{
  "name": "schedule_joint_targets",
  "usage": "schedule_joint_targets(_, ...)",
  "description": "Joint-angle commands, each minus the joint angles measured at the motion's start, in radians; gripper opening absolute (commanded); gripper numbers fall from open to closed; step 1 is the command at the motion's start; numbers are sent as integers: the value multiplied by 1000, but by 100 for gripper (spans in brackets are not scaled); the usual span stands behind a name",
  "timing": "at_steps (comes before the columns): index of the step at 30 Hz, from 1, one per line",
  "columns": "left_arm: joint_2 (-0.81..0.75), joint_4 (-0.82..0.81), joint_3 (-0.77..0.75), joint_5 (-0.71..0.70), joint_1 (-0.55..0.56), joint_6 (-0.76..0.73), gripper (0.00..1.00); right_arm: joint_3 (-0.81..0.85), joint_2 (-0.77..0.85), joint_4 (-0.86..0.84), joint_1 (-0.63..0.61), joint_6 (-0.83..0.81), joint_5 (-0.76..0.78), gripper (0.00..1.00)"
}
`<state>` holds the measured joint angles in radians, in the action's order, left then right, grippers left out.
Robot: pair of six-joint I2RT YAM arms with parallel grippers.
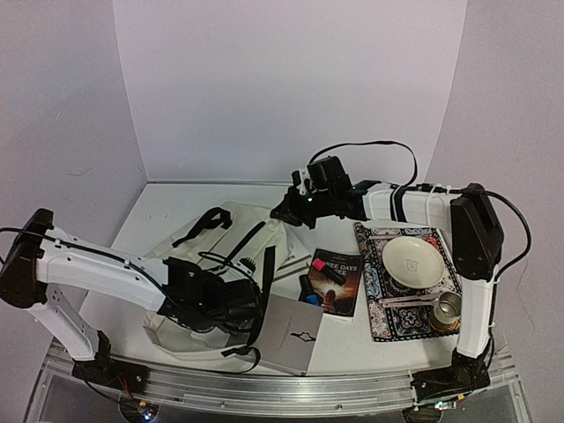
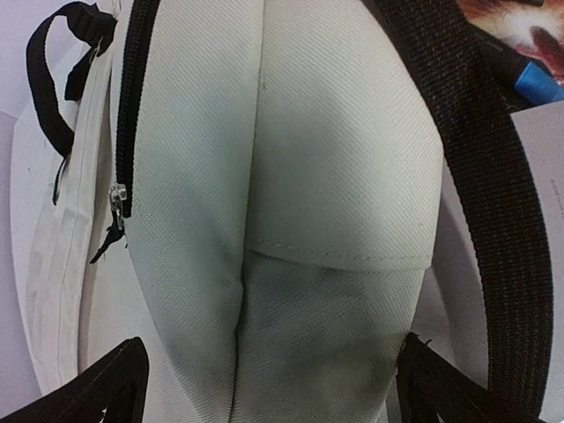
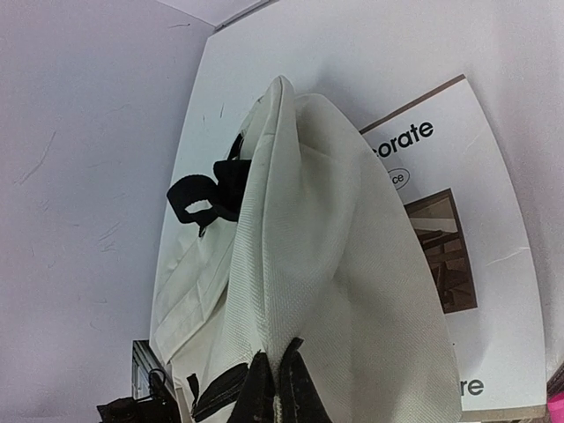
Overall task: Pack the student bag
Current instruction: Pick up the student bag from the center of the board.
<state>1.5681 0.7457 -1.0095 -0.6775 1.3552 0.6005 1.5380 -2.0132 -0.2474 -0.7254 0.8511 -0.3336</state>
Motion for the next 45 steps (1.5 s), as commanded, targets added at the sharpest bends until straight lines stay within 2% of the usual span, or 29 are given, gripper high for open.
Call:
schedule_joint_targets(1,95,108,-91,-129,36,46,99,30,7,-63,-6,12,-17,0)
schedule_joint_targets(6,210,160,-139,-176,46,72,98,23,5,-74,-6,20,-22,0)
schedule_joint_targets(8,246,210,-163,-211,46,106,95,21,6,-77,-7,22,-25,0)
schedule_joint_targets(12,277,322,-219,-278,46,163,67,12,15,-79,-6,17,-29,0)
schedule_joint_targets(17,216,366,-262,-310,43,168,19,4,24,-81,-6,16,-42,1)
schedule_joint_targets(20,151,375,-270,-317,18,159,3,0,41,-87,-7,14,-60,6)
schedule_joint_targets(21,121,377,-274,-317,4,148,1,-1,53,-87,-9,11,-66,9)
schedule_joint_targets(25,11,377,-300,-321,-79,81,0,-10,107,-87,-17,-17,-90,28)
schedule_joint_targets(32,-123,346,-450,-291,-260,-117,0,-93,226,-87,-23,-77,-43,52)
schedule_joint_targets(35,-154,241,-510,-192,-330,-220,0,-140,259,-88,-28,-103,-17,58)
schedule_joint_targets(39,-177,87,-544,67,-444,-318,0,-196,285,-89,-41,-127,3,63)
schedule_joint_targets(45,-101,76,-708,217,-586,-377,0,-287,368,-92,-51,-177,55,74)
